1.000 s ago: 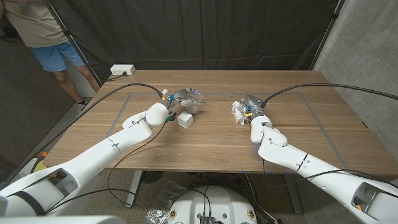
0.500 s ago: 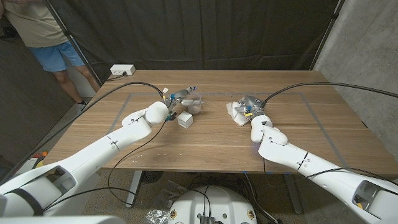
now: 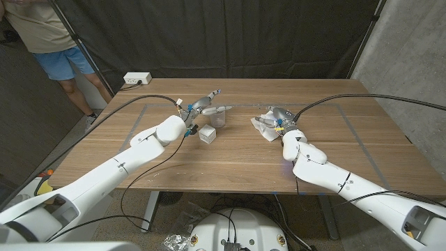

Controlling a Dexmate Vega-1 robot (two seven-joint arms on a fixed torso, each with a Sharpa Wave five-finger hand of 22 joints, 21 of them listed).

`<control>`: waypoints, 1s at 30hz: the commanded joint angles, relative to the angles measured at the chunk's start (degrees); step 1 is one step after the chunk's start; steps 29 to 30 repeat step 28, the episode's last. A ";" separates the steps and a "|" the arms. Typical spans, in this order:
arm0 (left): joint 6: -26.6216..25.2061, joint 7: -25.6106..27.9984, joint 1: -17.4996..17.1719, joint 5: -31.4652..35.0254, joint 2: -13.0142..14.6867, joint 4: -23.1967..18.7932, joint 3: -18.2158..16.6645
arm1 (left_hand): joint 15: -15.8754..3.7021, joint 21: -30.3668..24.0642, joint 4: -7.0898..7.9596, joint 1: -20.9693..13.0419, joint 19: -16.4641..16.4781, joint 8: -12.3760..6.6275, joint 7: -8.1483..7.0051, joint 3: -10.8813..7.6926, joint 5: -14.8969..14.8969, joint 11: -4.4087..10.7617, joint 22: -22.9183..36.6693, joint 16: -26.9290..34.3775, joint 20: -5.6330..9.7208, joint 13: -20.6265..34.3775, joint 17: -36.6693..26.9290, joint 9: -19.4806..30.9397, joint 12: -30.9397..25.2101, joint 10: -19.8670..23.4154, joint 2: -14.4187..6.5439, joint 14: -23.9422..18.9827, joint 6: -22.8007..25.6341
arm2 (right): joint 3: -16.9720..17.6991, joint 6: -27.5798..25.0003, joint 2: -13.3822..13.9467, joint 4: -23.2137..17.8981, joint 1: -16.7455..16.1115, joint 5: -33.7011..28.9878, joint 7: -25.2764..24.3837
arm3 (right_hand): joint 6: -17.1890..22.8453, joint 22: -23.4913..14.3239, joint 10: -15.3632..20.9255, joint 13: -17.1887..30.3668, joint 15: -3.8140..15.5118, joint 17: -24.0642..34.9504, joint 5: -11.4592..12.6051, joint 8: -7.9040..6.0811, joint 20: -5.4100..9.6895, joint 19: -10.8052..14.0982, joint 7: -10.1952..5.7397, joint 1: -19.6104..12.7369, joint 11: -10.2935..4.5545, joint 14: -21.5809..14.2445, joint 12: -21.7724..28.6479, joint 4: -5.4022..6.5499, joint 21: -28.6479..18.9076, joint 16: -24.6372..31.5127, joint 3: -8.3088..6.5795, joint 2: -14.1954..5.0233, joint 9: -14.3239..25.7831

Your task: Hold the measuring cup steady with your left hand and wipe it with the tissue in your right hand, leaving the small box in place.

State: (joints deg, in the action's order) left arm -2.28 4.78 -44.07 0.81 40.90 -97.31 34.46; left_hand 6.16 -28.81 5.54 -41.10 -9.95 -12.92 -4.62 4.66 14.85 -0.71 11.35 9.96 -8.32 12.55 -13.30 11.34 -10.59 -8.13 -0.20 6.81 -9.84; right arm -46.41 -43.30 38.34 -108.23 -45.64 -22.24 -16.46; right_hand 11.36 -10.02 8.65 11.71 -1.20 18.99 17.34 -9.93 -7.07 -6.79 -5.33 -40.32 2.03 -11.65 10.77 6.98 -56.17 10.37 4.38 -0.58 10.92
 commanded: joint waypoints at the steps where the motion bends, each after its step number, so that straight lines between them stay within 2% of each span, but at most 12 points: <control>1: 9.79 2.48 -3.96 -2.52 0.75 -0.33 -3.44 | -0.38 0.22 0.25 -0.15 -4.00 0.14 -0.39 0.50 0.43 0.01 0.25 0.50 -0.19 0.14 -0.09 0.24 -0.54 -0.49 0.16 0.83 -2.96 | 2.85 4.29 0.87 -2.95 -3.81 1.99 -3.48 | -5.02 -0.04 -4.14 -0.19 -1.93 -0.71 0.52 0.00 -0.91 -4.47 1.18 3.42 0.79 5.22 0.04 1.05 3.38 -0.02 2.05 0.54 -0.04; 3: 10.72 2.38 -4.39 -2.74 0.94 -0.28 -3.84 | -0.43 0.21 0.27 -0.11 -3.95 0.16 -0.45 0.53 0.45 0.00 0.25 0.52 -0.16 0.13 -0.08 0.24 -0.57 -0.50 0.16 0.85 -2.98 | 3.63 5.88 0.90 -3.24 -4.65 2.50 -4.53 | -6.91 -0.03 -6.11 -0.27 -2.26 -1.04 0.54 0.01 -0.54 -5.28 1.62 4.98 0.89 6.92 -0.05 1.45 4.47 0.09 2.77 0.40 -0.03; 5: 11.54 2.03 -4.74 -3.06 1.19 -0.20 -4.21 | -0.55 0.24 0.30 -0.05 -3.97 0.20 -0.46 0.58 0.48 0.02 0.25 0.55 -0.20 0.12 -0.05 0.24 -0.58 -0.61 0.16 0.95 -3.01 | 4.23 7.01 0.98 -3.70 -5.34 2.76 -5.30 | -8.18 -0.02 -6.86 -0.32 -2.46 -1.23 0.55 0.09 -0.86 -5.91 1.73 5.70 0.84 7.84 -0.02 1.56 5.11 0.09 3.12 0.36 -0.04; 10: 14.57 1.54 -5.74 -3.95 1.64 0.56 -5.30 | -0.99 0.27 0.36 0.06 -3.94 0.49 -0.40 0.70 0.56 0.02 0.25 0.62 -0.14 0.08 0.04 0.23 -0.60 -0.90 0.13 1.14 -3.55 | 6.09 10.80 1.58 -4.52 -6.83 3.38 -7.23 | -10.83 0.07 -9.89 -0.52 -3.08 -2.09 0.56 -0.11 -0.19 -7.89 1.94 7.80 1.01 11.90 -0.15 1.69 7.29 -0.26 4.21 0.29 -0.07; 12: 15.39 1.17 -6.09 -4.17 2.00 0.61 -5.69 | -1.22 0.28 0.37 0.09 -3.94 0.55 -0.42 0.74 0.59 0.01 0.25 0.66 -0.12 0.07 0.07 0.22 -0.64 -0.92 0.12 1.17 -3.64 | 6.56 11.59 1.80 -4.76 -7.10 2.99 -7.88 | -11.69 0.15 -11.84 -0.68 -3.46 -2.82 0.60 -0.32 -0.13 -9.18 2.01 8.59 1.82 14.55 -0.29 1.52 8.68 -0.45 4.78 0.43 -0.10; 14: 16.46 0.80 -6.40 -4.41 2.33 0.81 -6.08 | -1.43 0.31 0.39 0.12 -3.96 0.56 -0.44 0.79 0.62 -0.08 0.25 0.71 -0.06 0.06 0.10 0.22 -0.67 -0.96 0.10 1.19 -3.62 | 6.67 10.90 1.74 -5.25 -7.12 1.99 -8.31 | -12.32 0.20 -13.60 -0.84 -3.81 -3.79 0.75 -0.56 -0.27 -11.27 1.84 9.24 1.87 17.43 -0.21 1.28 10.51 -0.57 5.21 0.27 -0.12; 17: 17.98 -0.32 -6.67 -5.02 2.95 1.26 -6.61 | -1.84 0.32 0.40 0.14 -3.93 0.58 -0.45 0.84 0.67 -0.04 0.25 0.74 0.00 0.04 0.15 0.21 -0.73 -0.99 0.08 1.27 -3.58 | 6.40 9.09 1.63 -6.22 -7.02 0.17 -8.46 | -12.41 0.23 -14.24 -0.95 -4.08 -4.55 0.85 -0.74 -0.85 -13.25 1.92 9.82 2.04 18.80 0.00 1.17 12.08 -0.34 5.55 0.15 -0.14; 19: 19.07 -1.01 -6.61 -5.28 3.19 1.97 -6.86 | -1.95 0.32 0.41 0.15 -3.91 0.58 -0.42 0.86 0.70 -0.09 0.25 0.76 0.11 0.03 0.18 0.21 -0.76 -1.00 0.06 1.32 -3.56 | 5.90 7.20 1.09 -6.95 -7.01 -1.41 -8.81 | -12.39 0.22 -14.44 -1.00 -4.04 -5.09 0.95 -0.85 -1.78 -15.20 1.96 10.16 2.11 19.90 0.18 1.08 13.42 -0.31 5.71 -0.11 -0.15; 20: 19.80 -1.35 -6.49 -5.41 3.19 2.60 -6.93 | -1.95 0.33 0.41 0.15 -3.93 0.58 -0.46 0.87 0.71 -0.13 0.25 0.78 0.09 0.02 0.19 0.21 -0.77 -1.01 0.05 1.30 -3.55 | 5.58 6.22 0.86 -7.35 -6.97 -2.16 -8.80 | -12.42 0.22 -14.49 -1.02 -4.08 -5.32 0.99 -0.87 -2.10 -16.04 1.96 10.28 2.05 20.24 0.25 1.03 13.99 -0.25 5.77 -0.22 -0.16; 21: 20.32 -1.79 -6.35 -5.77 3.07 3.29 -6.95 | -2.07 0.33 0.42 0.15 -3.91 0.59 -0.44 0.88 0.72 -0.11 0.25 0.79 0.11 0.02 0.20 0.21 -0.80 -0.98 0.04 1.32 -3.55 | 5.18 5.48 0.68 -7.59 -6.92 -2.93 -8.80 | -12.15 0.21 -14.24 -1.03 -4.01 -5.59 1.04 -1.01 -2.20 -16.57 1.93 10.34 1.33 20.44 0.44 0.93 14.48 -0.15 5.83 -0.30 -0.16; 26: 22.22 -4.28 -5.53 -7.85 2.12 6.87 -6.59 | -2.33 0.40 0.44 0.17 -4.01 0.61 -0.32 0.94 0.79 -0.25 0.26 0.86 0.33 -0.01 0.27 0.20 -0.87 -1.02 -0.03 1.36 -3.47 | 3.70 2.55 -0.37 -8.59 -6.92 -5.12 -8.15 | -11.10 0.16 -13.16 -1.04 -3.55 -6.14 1.16 -1.39 -2.41 -16.61 1.77 10.37 0.95 20.25 0.97 0.71 15.07 0.21 5.91 -0.52 -0.17; 30: 22.84 -4.77 -5.48 -8.46 1.91 7.83 -6.65 | -2.34 0.45 0.44 0.17 -4.11 0.64 -0.32 0.96 0.82 -0.38 0.26 0.88 0.36 -0.02 0.30 0.19 -0.84 -1.21 -0.07 1.42 -3.51 | 3.79 2.84 -0.88 -8.50 -7.26 -5.16 -8.71 | -11.10 0.16 -13.07 -1.05 -3.37 -6.37 1.22 -1.37 -2.23 -15.75 1.85 10.27 0.87 19.77 1.02 0.58 15.01 0.45 5.89 -0.67 -0.17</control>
